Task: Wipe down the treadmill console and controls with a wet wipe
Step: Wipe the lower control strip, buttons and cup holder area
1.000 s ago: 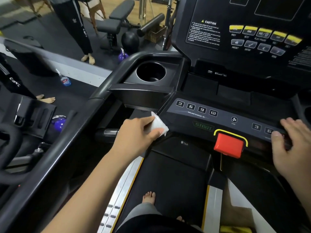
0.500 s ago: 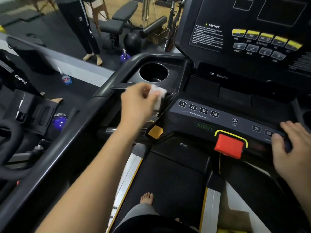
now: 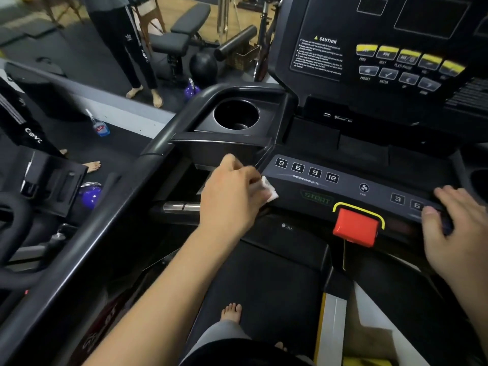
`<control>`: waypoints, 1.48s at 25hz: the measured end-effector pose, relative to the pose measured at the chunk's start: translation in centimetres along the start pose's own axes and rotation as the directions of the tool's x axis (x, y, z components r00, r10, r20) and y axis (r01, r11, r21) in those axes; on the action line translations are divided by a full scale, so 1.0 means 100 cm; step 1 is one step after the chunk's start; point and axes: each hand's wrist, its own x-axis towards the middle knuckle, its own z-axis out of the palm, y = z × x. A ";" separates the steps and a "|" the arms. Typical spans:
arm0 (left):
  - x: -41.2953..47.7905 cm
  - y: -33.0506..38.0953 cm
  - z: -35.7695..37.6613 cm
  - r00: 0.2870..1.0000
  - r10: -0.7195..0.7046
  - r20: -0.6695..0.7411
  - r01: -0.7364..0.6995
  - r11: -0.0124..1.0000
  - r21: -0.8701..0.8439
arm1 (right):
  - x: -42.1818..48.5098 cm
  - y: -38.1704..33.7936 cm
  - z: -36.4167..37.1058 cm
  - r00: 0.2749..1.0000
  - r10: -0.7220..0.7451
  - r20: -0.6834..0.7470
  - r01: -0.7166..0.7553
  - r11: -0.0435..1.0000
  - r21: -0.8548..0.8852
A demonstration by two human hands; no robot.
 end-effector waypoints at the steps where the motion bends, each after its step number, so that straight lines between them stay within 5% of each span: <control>1: -0.003 0.000 0.006 0.990 0.089 -0.114 -0.078 0.992 0.099 | -0.001 0.000 0.000 1.000 0.000 0.000 0.000 1.000 -0.005; 4: -0.020 -0.009 0.025 0.913 0.369 -0.173 -0.331 0.919 0.213 | -0.001 0.000 -0.001 1.000 0.008 0.019 -0.008 1.000 -0.017; 6: -0.039 -0.009 0.035 0.895 0.426 -0.132 -0.404 0.900 0.165 | -0.001 0.000 -0.001 1.000 0.005 0.017 -0.005 1.000 -0.008; 10: -0.069 0.008 0.045 0.842 0.530 0.100 -0.536 0.802 0.264 | -0.001 0.002 -0.001 1.000 -0.006 0.016 0.006 1.000 -0.014; 13: -0.060 -0.008 0.033 0.885 0.417 0.204 -0.464 0.818 0.340 | -0.002 0.003 0.000 0.999 0.000 0.040 0.001 1.000 -0.026; 16: -0.050 -0.017 0.015 0.963 0.219 0.160 -0.263 0.899 0.352 | -0.002 0.003 -0.001 1.000 0.016 0.024 -0.016 0.999 -0.031; 21: -0.068 0.024 0.042 0.812 0.547 0.204 -0.584 0.771 0.256 | -0.002 0.005 0.005 1.000 0.000 -0.025 0.000 1.000 0.024; 25: -0.063 0.025 0.040 0.814 0.535 0.227 -0.580 0.770 0.266 | -0.002 0.009 0.006 1.000 -0.010 -0.014 0.010 1.000 0.000; 30: -0.055 -0.005 0.019 0.908 0.402 0.113 -0.411 0.807 0.425 | -0.004 0.000 -0.001 1.000 0.004 -0.016 -0.004 1.000 -0.007; 37: -0.061 0.071 0.055 0.775 0.550 0.311 -0.624 0.743 0.243 | -0.003 0.009 0.006 1.000 0.003 -0.009 -0.003 1.000 -0.015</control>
